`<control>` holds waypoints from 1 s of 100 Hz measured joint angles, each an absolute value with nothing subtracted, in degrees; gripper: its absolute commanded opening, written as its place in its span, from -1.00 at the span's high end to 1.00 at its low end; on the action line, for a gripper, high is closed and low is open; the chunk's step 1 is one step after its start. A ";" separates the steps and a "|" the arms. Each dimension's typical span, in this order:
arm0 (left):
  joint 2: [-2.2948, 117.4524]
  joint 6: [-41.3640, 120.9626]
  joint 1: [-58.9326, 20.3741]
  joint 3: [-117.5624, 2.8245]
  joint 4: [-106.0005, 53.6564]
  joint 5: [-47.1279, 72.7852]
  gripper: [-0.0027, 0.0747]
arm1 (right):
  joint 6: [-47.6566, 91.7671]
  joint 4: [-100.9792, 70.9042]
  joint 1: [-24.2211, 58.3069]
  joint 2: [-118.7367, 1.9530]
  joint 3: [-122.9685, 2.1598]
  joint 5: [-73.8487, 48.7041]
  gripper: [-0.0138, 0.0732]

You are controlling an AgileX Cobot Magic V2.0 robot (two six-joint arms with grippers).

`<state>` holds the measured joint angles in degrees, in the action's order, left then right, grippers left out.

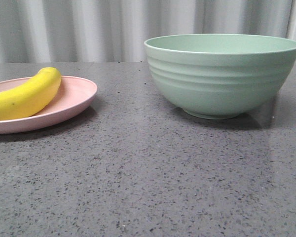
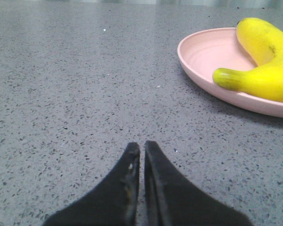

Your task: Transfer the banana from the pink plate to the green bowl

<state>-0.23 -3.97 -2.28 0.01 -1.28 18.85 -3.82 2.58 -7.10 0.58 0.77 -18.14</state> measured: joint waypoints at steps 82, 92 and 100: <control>-0.23 -3.97 -2.28 0.01 -1.03 18.85 0.98 | -3.82 2.58 -7.10 0.58 0.77 -18.14 0.85; -0.23 -3.97 -2.28 0.01 -0.62 18.74 0.98 | -3.82 2.58 -7.10 0.58 0.77 -18.14 0.85; -0.23 -3.97 -2.28 0.01 -0.37 18.74 0.98 | -3.82 2.58 -7.10 0.58 0.77 -18.14 0.85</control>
<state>-0.23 -3.97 -2.28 0.01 -0.37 18.74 -3.82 2.58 -7.10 0.58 0.77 -18.14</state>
